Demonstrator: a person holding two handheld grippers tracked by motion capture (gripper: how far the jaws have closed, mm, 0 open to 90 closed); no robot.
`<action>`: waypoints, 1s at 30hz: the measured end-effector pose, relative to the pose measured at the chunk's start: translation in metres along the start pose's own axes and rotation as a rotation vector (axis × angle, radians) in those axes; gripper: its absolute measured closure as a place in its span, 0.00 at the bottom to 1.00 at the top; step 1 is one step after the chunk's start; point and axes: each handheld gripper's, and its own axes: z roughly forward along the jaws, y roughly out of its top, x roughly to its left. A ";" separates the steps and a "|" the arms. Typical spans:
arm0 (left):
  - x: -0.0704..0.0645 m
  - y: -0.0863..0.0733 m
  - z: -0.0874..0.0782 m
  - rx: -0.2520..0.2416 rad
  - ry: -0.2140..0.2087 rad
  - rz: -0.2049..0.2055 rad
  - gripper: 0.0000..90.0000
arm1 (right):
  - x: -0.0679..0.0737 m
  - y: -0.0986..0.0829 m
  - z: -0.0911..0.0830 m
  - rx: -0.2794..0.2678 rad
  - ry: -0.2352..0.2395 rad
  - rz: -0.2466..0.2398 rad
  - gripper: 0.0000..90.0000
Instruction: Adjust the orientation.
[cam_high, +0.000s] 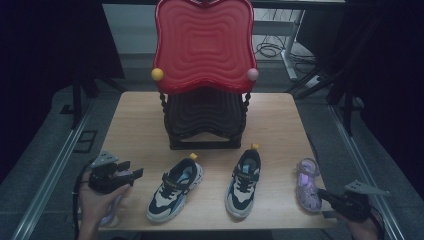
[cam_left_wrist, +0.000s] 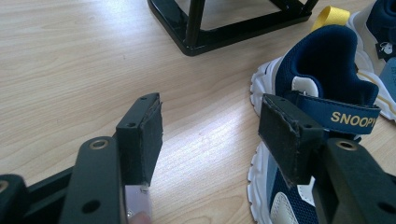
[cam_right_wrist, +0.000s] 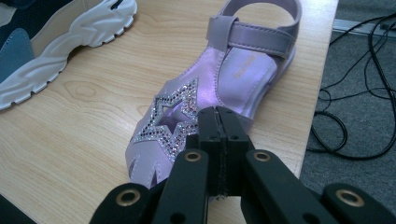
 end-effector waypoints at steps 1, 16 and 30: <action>0.000 0.000 0.000 0.001 0.000 0.000 0.45 | 0.000 0.000 0.000 0.000 0.000 0.000 1.00; 0.001 -0.001 0.001 0.005 -0.001 0.000 0.45 | 0.009 0.005 0.005 0.019 0.026 -0.016 1.00; 0.002 -0.001 0.001 0.004 0.000 0.002 0.45 | 0.022 0.011 0.016 0.031 0.080 -0.036 1.00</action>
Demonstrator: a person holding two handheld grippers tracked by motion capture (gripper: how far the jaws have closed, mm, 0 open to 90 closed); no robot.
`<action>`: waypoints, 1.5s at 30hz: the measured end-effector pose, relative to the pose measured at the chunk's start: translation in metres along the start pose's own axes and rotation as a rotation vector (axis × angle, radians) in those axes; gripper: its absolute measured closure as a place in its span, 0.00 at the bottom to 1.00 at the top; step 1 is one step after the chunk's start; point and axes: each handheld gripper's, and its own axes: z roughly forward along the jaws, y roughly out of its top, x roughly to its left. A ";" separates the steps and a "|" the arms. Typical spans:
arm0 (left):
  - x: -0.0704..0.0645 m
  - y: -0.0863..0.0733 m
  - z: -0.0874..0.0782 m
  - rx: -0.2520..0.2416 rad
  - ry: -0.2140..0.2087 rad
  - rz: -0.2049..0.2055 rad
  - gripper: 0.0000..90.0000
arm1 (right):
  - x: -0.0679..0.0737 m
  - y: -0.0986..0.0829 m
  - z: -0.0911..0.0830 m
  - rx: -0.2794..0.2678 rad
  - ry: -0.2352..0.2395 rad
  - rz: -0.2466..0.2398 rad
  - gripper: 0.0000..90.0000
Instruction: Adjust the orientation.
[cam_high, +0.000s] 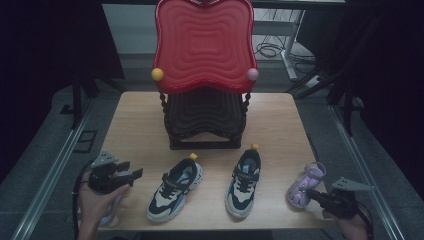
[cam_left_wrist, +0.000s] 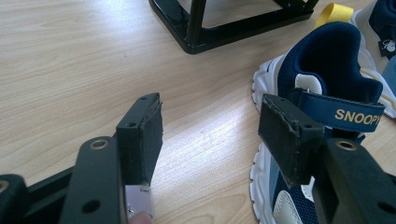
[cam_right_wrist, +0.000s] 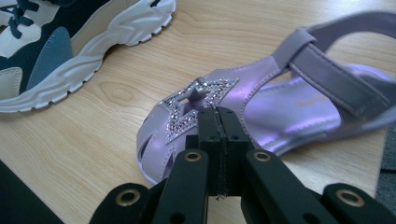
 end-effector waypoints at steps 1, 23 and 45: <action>0.000 0.000 0.000 0.001 0.000 0.000 0.45 | 0.001 0.001 0.001 0.001 0.003 -0.002 1.00; 0.002 -0.002 -0.003 -0.010 0.010 0.004 0.45 | 0.039 0.023 0.032 0.045 -0.135 -0.083 1.00; 0.004 -0.004 -0.004 -0.011 0.017 -0.002 0.45 | 0.041 0.041 0.044 0.101 -0.187 -0.104 1.00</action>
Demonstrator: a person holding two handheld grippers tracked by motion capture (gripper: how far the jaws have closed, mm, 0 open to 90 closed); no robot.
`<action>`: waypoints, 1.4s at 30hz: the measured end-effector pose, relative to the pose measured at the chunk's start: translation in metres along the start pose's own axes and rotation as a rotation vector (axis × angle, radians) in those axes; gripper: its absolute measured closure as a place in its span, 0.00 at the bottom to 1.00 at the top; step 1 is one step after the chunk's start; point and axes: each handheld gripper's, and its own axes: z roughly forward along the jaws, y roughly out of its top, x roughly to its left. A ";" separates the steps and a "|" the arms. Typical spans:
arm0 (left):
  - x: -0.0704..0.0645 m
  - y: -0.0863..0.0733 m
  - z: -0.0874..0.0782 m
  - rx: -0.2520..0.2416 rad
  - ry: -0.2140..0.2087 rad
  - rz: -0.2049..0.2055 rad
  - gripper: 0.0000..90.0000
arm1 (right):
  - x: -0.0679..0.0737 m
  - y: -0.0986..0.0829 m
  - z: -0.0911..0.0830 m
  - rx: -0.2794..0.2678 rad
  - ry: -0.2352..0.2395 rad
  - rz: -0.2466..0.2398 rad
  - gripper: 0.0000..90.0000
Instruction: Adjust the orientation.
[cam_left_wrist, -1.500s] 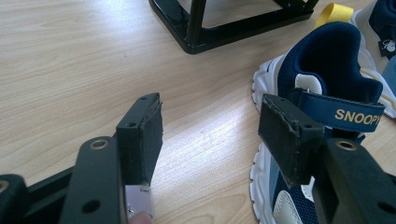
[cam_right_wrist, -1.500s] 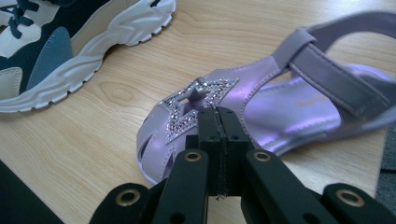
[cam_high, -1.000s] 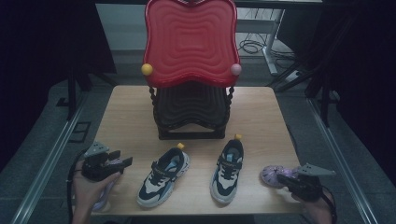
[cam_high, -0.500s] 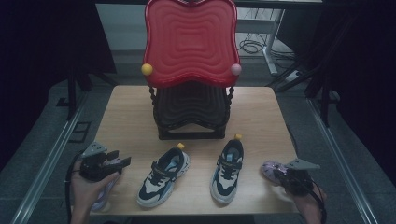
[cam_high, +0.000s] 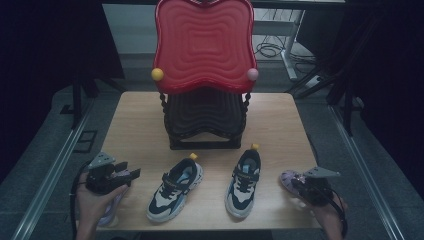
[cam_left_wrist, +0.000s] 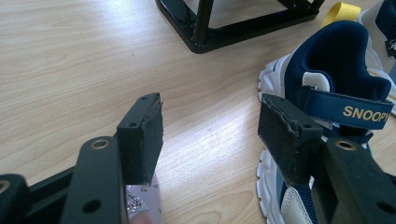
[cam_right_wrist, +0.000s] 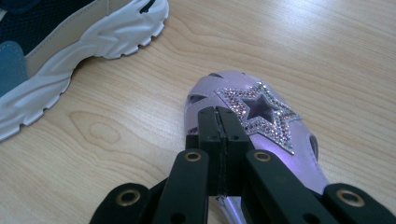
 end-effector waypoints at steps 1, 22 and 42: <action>0.000 0.000 0.000 0.001 0.000 0.000 0.45 | 0.000 0.001 0.001 0.000 -0.001 -0.001 1.00; 0.001 -0.001 0.000 0.003 0.001 0.001 0.45 | 0.003 0.011 0.009 -0.012 -0.013 0.005 0.96; 0.003 -0.002 -0.005 -0.008 0.007 -0.003 0.45 | -0.017 0.002 -0.030 -0.176 0.047 0.066 0.88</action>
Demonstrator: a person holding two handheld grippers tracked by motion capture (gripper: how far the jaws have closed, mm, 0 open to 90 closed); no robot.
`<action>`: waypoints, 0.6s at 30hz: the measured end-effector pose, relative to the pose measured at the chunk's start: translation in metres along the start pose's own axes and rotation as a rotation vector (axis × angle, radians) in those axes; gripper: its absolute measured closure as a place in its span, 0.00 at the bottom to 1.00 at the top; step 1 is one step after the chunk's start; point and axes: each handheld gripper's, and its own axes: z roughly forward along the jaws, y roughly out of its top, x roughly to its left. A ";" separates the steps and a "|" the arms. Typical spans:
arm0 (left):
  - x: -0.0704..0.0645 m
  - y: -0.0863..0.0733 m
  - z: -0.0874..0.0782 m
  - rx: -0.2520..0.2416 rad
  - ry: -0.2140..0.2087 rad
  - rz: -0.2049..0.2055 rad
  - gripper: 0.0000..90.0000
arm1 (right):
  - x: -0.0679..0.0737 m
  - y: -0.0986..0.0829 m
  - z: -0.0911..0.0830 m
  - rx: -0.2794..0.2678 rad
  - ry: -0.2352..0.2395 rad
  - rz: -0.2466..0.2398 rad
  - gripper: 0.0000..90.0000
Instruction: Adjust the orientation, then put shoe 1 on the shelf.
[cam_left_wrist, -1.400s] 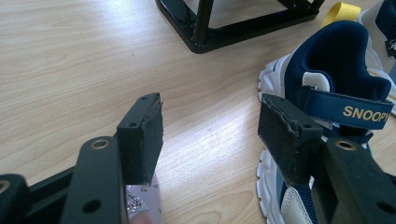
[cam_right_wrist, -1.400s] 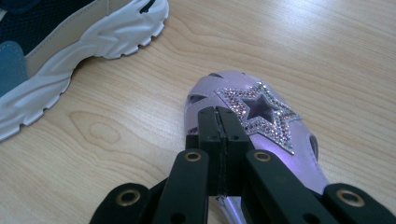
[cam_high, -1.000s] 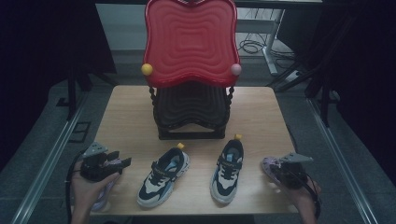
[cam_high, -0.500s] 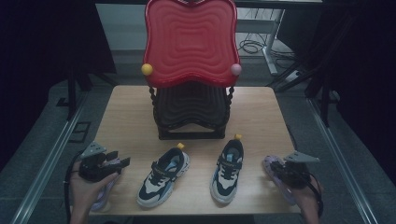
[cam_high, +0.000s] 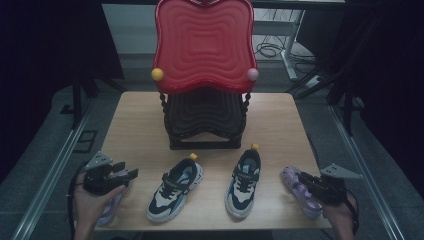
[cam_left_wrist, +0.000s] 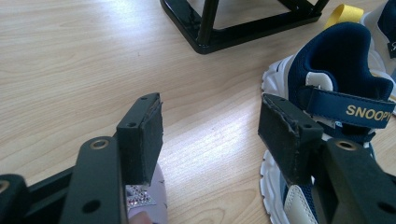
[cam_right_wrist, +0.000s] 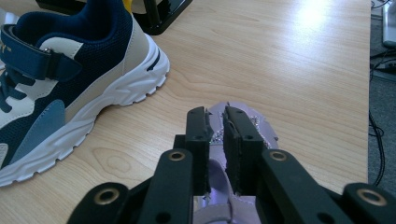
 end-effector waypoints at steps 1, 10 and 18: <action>0.000 0.000 -0.001 -0.001 0.001 0.001 0.45 | 0.000 0.000 0.000 0.001 -0.002 -0.001 0.87; 0.002 -0.003 -0.014 -0.019 0.016 -0.010 0.45 | 0.006 -0.002 -0.018 -0.011 -0.015 -0.012 0.77; 0.002 -0.006 -0.024 -0.023 -0.003 -0.012 0.45 | 0.008 -0.013 -0.026 0.010 -0.014 0.000 0.71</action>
